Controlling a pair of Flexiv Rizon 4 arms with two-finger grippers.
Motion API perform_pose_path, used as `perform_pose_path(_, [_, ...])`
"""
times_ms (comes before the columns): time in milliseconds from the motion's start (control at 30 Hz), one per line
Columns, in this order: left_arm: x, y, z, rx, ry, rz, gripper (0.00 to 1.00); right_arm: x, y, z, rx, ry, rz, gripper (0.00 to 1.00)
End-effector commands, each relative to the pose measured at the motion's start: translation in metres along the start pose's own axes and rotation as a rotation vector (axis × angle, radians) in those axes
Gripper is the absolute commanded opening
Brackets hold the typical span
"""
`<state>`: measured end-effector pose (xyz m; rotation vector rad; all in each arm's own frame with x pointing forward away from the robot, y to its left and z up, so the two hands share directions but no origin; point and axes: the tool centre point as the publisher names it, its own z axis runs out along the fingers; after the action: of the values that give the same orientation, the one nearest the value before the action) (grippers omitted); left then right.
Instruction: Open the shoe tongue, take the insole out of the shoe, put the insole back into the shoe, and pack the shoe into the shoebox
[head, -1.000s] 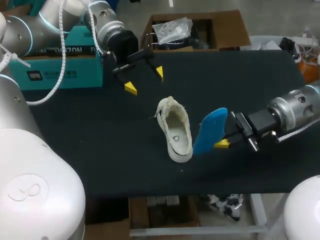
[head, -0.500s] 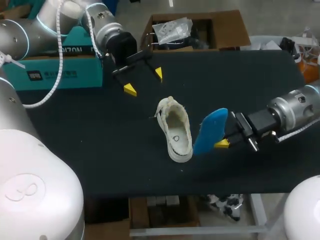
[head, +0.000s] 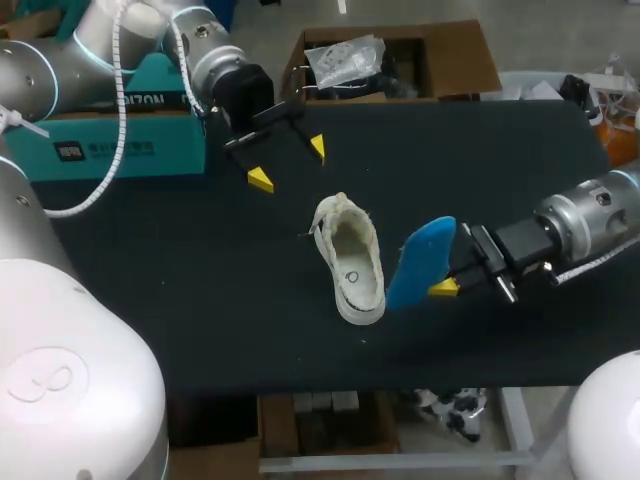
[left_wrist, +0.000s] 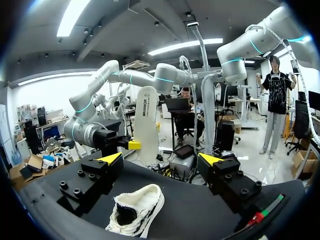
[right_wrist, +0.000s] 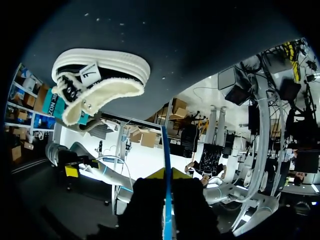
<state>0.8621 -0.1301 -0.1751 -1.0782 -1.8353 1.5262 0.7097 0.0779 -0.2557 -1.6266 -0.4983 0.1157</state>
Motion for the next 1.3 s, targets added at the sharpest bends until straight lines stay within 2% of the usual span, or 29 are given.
perform_pose_path(33, [0.000,0.000,0.001,-0.001,-0.002,-0.001,1.00,0.000,0.000,-0.001,0.002,0.000,0.000,0.00])
perform_pose_path(733, [0.002,0.000,0.003,-0.004,-0.015,0.005,1.00,-0.001,0.001,0.000,0.007,0.006,-0.005,0.00])
perform_pose_path(1000, [0.018,0.004,0.016,-0.055,-0.206,0.060,1.00,0.002,0.006,0.006,0.011,0.058,-0.001,0.00])
perform_pose_path(1167, [0.030,0.004,0.026,-0.069,-0.395,0.091,1.00,0.011,0.007,0.012,0.000,0.111,-0.018,0.00])
perform_pose_path(1300, [0.038,0.009,0.043,-0.075,-0.502,0.110,1.00,0.023,0.008,0.021,-0.020,0.152,-0.030,0.00])
